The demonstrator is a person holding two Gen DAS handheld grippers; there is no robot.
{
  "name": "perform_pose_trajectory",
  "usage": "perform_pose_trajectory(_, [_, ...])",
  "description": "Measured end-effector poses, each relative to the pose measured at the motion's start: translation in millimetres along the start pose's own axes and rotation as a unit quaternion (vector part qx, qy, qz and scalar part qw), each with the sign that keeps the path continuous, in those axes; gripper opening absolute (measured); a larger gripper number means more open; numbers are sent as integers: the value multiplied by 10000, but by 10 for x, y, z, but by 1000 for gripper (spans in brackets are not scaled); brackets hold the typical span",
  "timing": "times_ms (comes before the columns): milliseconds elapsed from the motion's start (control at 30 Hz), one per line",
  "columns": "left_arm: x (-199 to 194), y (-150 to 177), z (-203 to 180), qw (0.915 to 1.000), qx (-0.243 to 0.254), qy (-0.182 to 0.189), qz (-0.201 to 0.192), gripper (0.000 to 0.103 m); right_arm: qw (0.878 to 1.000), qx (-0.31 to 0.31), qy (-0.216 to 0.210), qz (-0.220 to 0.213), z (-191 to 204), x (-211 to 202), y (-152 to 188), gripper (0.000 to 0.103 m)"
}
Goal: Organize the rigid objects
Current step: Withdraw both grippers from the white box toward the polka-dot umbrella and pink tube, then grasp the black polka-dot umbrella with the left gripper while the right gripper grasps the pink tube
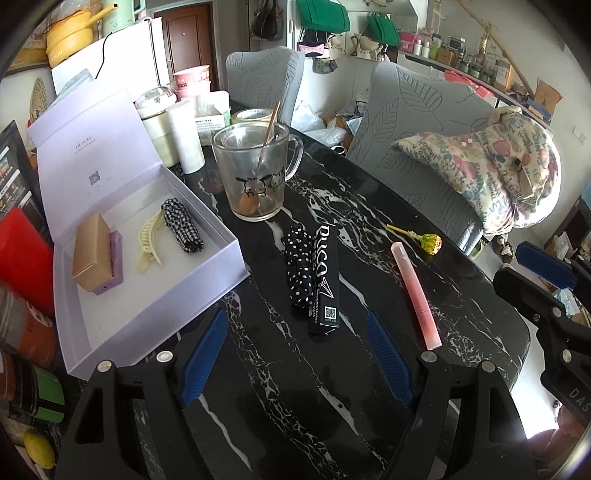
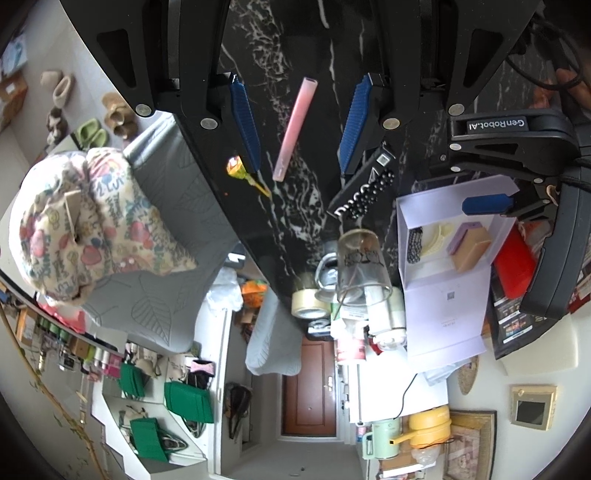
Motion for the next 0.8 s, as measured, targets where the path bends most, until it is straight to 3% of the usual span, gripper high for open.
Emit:
perform_pose_trajectory(300, [273, 28, -6, 9998, 21, 46, 209, 78, 9996, 49, -111, 264, -90, 261, 119, 45])
perform_pose_trajectory(800, [518, 58, 239, 9980, -266, -487, 297, 78, 9984, 92, -188, 517, -187, 565, 147, 45])
Point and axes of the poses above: each gripper's, at about its wrist camera, not at the fingertips, and x roughly the way its jaws point, z to its left, y to its underside, the point moved 1 cm from there along x, roughly the way its jaws point, and after that the axes turned 11 degrees about y, right-handed, at the moved point
